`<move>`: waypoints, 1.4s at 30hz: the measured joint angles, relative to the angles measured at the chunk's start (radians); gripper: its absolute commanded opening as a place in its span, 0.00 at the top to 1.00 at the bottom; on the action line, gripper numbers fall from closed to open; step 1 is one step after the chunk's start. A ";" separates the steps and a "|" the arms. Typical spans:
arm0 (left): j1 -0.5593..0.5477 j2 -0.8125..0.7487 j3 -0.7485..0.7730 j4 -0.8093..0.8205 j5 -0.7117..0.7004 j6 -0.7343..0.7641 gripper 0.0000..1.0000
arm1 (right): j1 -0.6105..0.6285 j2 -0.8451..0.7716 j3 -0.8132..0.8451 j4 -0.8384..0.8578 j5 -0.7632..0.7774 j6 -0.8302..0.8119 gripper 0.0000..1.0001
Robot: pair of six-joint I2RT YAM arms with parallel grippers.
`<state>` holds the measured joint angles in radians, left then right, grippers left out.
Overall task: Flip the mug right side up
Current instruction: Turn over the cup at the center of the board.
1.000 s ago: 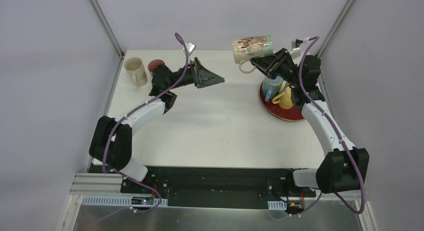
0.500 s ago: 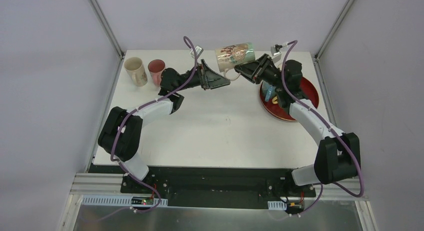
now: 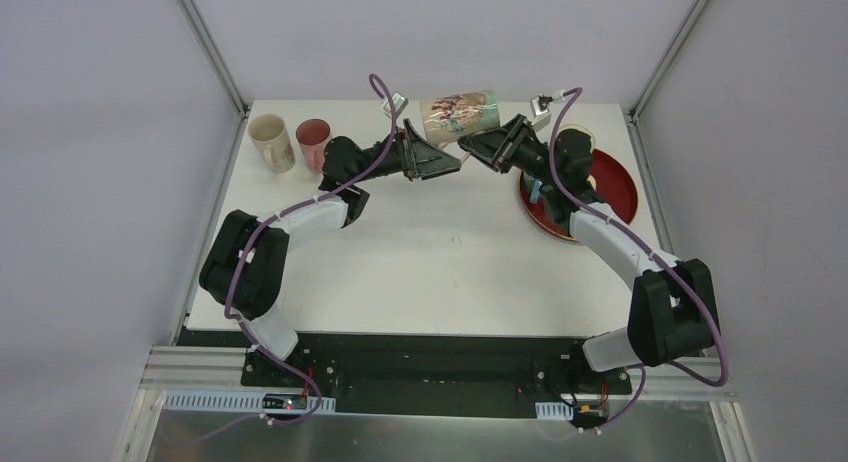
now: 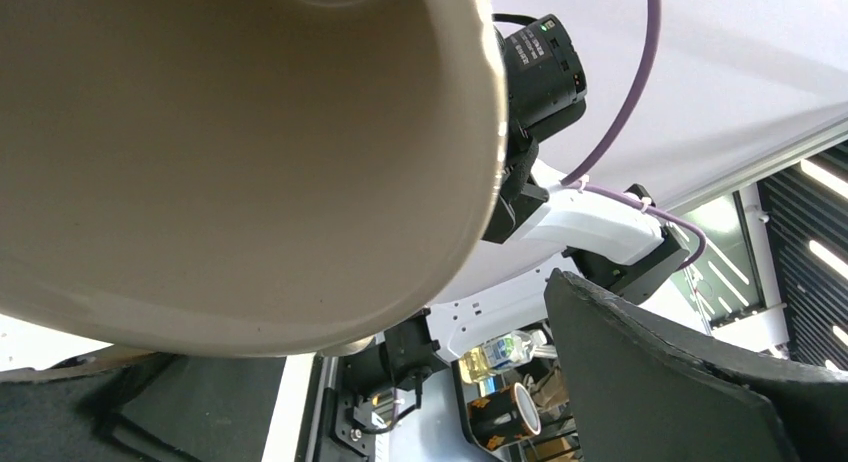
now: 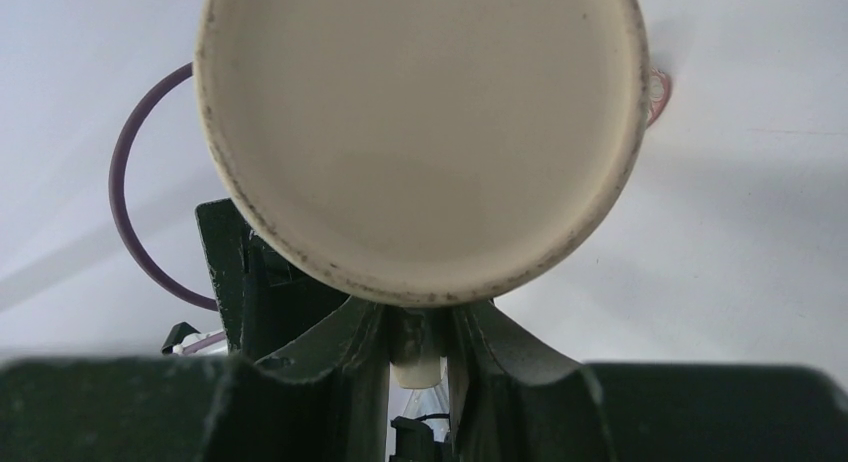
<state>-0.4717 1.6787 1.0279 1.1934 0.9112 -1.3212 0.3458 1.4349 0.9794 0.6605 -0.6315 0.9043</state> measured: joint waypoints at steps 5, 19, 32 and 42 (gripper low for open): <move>0.002 0.003 0.000 -0.001 0.004 -0.007 0.07 | 0.021 0.011 -0.029 0.068 0.028 0.000 1.00; 0.041 0.003 0.007 -0.023 0.011 -0.035 0.42 | 0.075 0.078 -0.068 0.245 0.069 0.005 1.00; 0.048 0.003 0.007 -0.031 0.019 -0.022 0.61 | 0.086 0.077 -0.068 0.292 0.061 -0.005 1.00; 0.048 0.003 0.007 -0.050 0.010 0.030 0.94 | 0.086 0.077 -0.068 0.302 0.070 0.001 1.00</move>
<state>-0.4236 1.6814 1.0351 1.1439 0.9211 -1.2911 0.4316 1.5120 0.9119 0.9623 -0.5617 0.9051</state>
